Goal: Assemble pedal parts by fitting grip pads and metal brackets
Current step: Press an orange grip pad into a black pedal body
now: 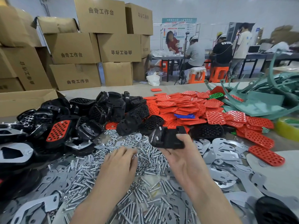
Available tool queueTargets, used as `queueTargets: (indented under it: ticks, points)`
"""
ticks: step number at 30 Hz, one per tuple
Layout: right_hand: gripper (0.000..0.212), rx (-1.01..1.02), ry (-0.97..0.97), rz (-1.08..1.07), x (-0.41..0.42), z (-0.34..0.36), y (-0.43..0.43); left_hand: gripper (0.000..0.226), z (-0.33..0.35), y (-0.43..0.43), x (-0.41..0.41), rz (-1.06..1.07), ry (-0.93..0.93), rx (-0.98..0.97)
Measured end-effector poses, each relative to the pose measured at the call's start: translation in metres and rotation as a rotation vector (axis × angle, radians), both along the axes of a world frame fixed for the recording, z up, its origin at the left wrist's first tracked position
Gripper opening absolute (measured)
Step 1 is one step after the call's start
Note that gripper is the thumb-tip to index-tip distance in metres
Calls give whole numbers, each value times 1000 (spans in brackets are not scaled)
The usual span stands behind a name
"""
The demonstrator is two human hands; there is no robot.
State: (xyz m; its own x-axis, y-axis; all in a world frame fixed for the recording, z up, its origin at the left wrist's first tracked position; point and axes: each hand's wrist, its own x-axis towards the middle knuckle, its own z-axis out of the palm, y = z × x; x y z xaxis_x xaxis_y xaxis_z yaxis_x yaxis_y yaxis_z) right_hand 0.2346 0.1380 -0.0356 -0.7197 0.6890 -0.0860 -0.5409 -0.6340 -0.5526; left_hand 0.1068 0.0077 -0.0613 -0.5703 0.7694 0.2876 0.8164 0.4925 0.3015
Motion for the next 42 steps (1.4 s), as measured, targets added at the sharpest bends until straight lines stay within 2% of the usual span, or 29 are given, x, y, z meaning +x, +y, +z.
queueTargets:
  ticks: [5, 14, 22, 28, 31, 38, 40, 42]
  points:
    - [26, 75, 7, 3, -2, -4, 2, 47, -5, 3, 0, -39, 46, -125]
    - [26, 77, -101, -39, -6, -8, 1, 26, -5, 11, 1, -136, 53, -81]
    - [22, 177, -202, -43, -7, -10, -2, 28, -8, 12, -2, -167, 86, -110]
    - [22, 222, -286, -56, -7, -15, 2, 15, -5, 10, 0, -163, 68, -67]
    - [23, 266, -360, -60, -8, -17, 3, 20, -4, 10, 2, -170, 84, -71]
    - [17, 265, -360, -100, -8, -17, 2, 32, -1, 10, 3, -166, 91, -94]
    - [11, 350, -401, -171, -7, -15, -1, 30, -1, 8, 4, -167, 79, -67]
    - [24, 669, -528, -330, -4, -13, -3, 25, 2, 6, 4, -139, 69, -10]
